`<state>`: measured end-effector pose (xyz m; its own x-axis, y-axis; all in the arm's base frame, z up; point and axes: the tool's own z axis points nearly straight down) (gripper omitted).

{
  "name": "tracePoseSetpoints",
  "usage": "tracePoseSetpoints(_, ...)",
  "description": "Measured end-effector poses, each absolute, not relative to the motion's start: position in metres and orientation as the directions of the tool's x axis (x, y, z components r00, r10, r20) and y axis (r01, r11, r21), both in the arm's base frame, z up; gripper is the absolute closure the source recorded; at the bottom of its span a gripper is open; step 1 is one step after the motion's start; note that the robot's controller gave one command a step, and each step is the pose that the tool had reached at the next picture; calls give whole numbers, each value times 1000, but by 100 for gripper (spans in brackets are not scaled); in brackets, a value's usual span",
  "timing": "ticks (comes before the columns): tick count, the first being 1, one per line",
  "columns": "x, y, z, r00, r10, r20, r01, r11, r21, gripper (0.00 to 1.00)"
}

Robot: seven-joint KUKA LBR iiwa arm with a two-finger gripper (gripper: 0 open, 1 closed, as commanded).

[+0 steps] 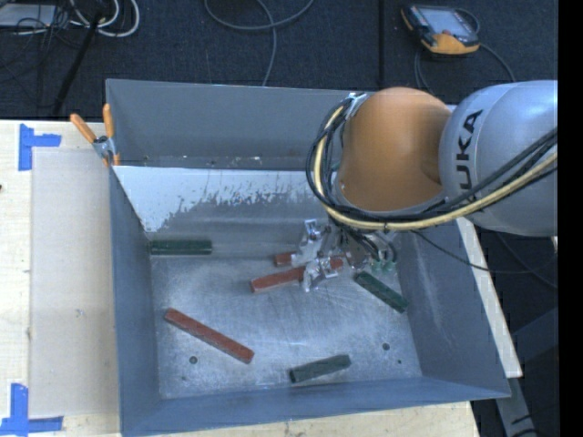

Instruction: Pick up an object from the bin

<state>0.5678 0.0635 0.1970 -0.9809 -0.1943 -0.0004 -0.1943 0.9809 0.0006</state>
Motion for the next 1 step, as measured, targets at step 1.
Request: tracePoseSetpoints(1,571,45,237,-987,-158,6,-158,987,3,100)
